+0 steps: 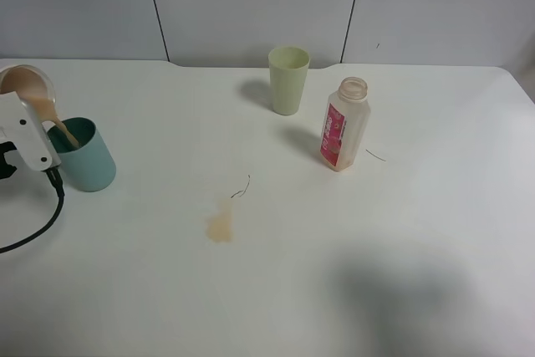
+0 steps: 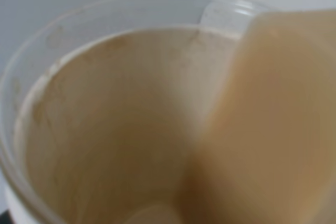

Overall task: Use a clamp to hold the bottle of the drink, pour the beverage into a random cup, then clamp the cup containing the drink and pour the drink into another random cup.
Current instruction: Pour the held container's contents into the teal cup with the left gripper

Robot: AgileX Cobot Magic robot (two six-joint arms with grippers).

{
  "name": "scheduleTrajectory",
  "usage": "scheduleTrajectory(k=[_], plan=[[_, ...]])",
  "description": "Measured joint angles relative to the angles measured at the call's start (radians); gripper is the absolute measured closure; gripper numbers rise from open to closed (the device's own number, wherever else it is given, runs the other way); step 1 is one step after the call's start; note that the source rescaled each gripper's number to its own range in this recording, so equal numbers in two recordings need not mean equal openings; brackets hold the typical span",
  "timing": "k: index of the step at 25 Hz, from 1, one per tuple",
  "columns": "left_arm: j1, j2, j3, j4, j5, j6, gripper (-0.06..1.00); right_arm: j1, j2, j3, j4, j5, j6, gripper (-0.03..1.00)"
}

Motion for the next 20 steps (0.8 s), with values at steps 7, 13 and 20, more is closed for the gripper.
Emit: scheduleTrajectory(k=[7, 13, 20], plan=[[0.0, 0.0, 0.0, 0.0, -0.001, 0.063, 0.92, 0.0, 0.0, 0.0, 0.0, 0.0, 0.0, -0.03], [0.0, 0.0, 0.0, 0.0, -0.005, 0.098, 0.92, 0.0, 0.0, 0.0, 0.0, 0.0, 0.0, -0.03], [0.0, 0.0, 0.0, 0.0, -0.01, 0.098, 0.92, 0.0, 0.0, 0.0, 0.0, 0.0, 0.0, -0.03]])
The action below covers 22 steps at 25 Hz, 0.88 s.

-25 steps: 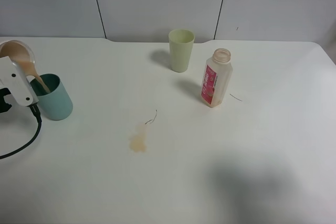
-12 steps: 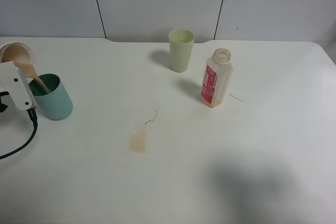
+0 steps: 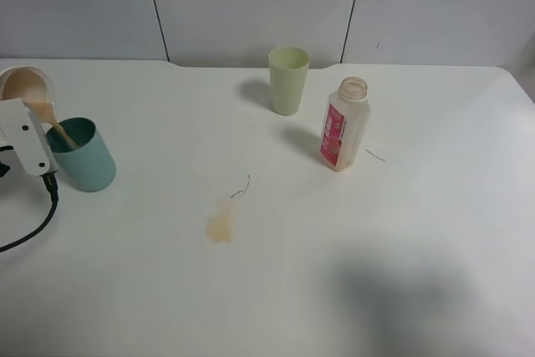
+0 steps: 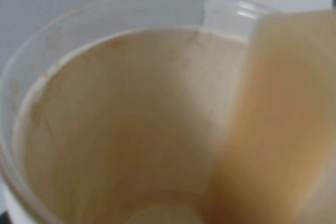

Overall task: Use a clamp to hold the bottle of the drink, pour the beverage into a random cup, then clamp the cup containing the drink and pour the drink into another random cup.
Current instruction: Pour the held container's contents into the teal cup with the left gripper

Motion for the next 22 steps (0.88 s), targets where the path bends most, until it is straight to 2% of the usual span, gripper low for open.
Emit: scheduleTrajectory(k=[10, 22], plan=[[0.0, 0.0, 0.0, 0.003, -0.006, 0.063, 0.92, 0.0, 0.0, 0.0, 0.0, 0.0, 0.0, -0.03], [0.0, 0.0, 0.0, 0.027, -0.021, 0.061, 0.92, 0.0, 0.0, 0.0, 0.0, 0.0, 0.0, -0.03]])
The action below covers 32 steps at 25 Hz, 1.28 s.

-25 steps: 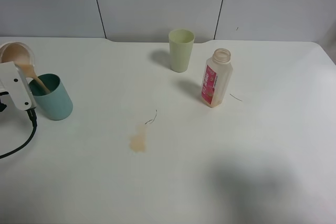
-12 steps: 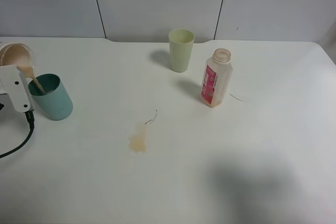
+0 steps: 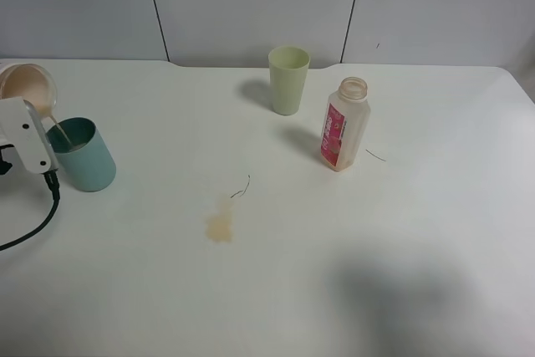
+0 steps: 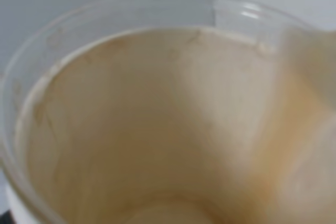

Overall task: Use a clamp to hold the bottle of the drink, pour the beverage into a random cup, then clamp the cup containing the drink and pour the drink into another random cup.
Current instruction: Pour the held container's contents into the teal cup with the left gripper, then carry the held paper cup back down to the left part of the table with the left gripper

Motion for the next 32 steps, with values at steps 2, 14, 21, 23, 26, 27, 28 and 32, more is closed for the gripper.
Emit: scheduleTrajectory(k=[2, 14, 21, 23, 26, 27, 28, 32], plan=[[0.0, 0.0, 0.0, 0.0, -0.001, -0.028, 0.92, 0.0, 0.0, 0.0, 0.0, 0.0, 0.0, -0.03], [0.0, 0.0, 0.0, 0.031, -0.001, -0.769, 0.92, 0.0, 0.0, 0.0, 0.0, 0.0, 0.0, -0.03], [0.0, 0.0, 0.0, 0.13, -0.001, -1.241, 0.92, 0.0, 0.0, 0.0, 0.0, 0.0, 0.0, -0.03], [0.0, -0.006, 0.0, 0.169, 0.003, -1.331, 0.92, 0.0, 0.0, 0.0, 0.0, 0.0, 0.0, -0.03], [0.0, -0.038, 0.001, 0.221, 0.014, -1.437, 0.92, 0.0, 0.0, 0.0, 0.0, 0.0, 0.0, -0.03], [0.0, -0.051, 0.001, 0.234, 0.015, -1.463, 0.92, 0.0, 0.0, 0.0, 0.0, 0.0, 0.0, -0.03], [0.0, -0.063, 0.001, 0.24, 0.015, -1.486, 0.92, 0.0, 0.0, 0.0, 0.0, 0.0, 0.0, -0.03], [0.0, -0.101, 0.001, 0.26, 0.026, -1.55, 0.92, 0.0, 0.0, 0.0, 0.0, 0.0, 0.0, -0.03]])
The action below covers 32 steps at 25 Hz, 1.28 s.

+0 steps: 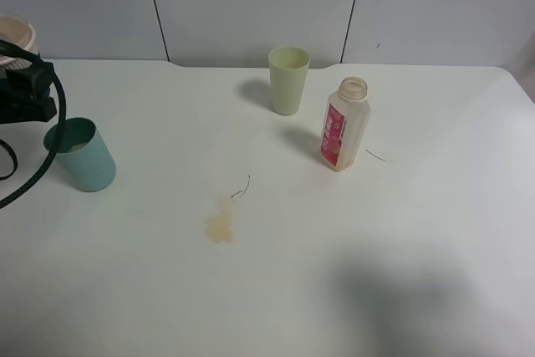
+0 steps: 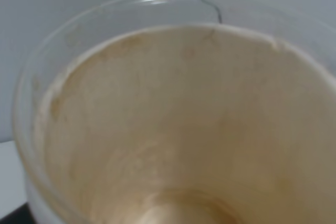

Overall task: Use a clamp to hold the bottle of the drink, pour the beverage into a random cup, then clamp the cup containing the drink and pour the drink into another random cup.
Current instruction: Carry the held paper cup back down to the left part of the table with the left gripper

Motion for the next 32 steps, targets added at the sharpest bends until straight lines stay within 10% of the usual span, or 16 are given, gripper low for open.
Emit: scheduleTrajectory(k=[15, 32], plan=[[0.0, -0.089, -0.11, 0.281, 0.224, -0.52, 0.92, 0.0, 0.0, 0.0, 0.0, 0.0, 0.0, -0.03], [-0.249, -0.074, -0.297, 0.226, 0.449, -0.506, 0.92, 0.0, 0.0, 0.0, 0.0, 0.0, 0.0, -0.03]])
